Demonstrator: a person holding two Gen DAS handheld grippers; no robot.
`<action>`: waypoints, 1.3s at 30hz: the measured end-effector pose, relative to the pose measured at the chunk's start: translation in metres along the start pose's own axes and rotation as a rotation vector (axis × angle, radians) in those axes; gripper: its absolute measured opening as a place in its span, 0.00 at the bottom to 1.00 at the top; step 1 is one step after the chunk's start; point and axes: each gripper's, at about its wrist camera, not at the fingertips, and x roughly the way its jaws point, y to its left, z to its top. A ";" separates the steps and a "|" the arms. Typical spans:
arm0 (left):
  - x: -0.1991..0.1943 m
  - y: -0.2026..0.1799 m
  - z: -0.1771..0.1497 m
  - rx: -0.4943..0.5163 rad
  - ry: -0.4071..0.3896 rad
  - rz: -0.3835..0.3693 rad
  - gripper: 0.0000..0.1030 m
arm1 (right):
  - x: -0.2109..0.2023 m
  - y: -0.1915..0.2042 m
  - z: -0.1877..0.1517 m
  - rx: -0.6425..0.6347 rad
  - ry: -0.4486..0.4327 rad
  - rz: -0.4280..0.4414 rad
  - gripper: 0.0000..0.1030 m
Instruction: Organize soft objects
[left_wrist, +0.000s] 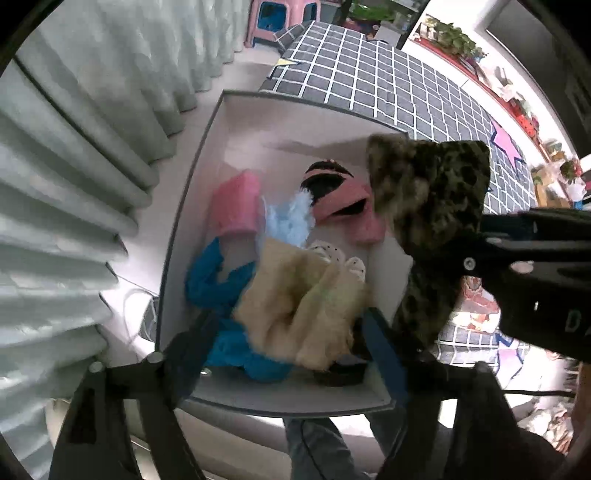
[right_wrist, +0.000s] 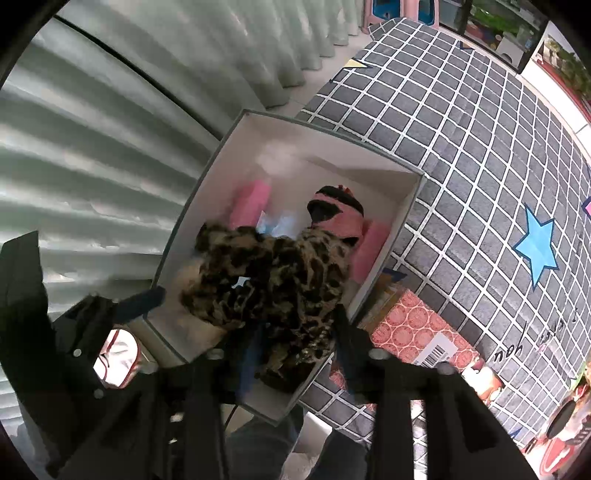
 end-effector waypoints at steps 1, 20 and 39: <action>0.000 -0.001 0.000 0.011 0.002 0.007 0.81 | -0.001 -0.001 0.000 0.001 -0.003 0.002 0.61; -0.014 0.018 0.000 -0.088 -0.044 0.043 0.90 | -0.027 -0.008 -0.007 0.014 -0.082 -0.052 1.00; -0.021 0.013 -0.009 -0.052 -0.044 0.050 0.90 | -0.030 0.003 -0.020 0.007 -0.079 -0.082 1.00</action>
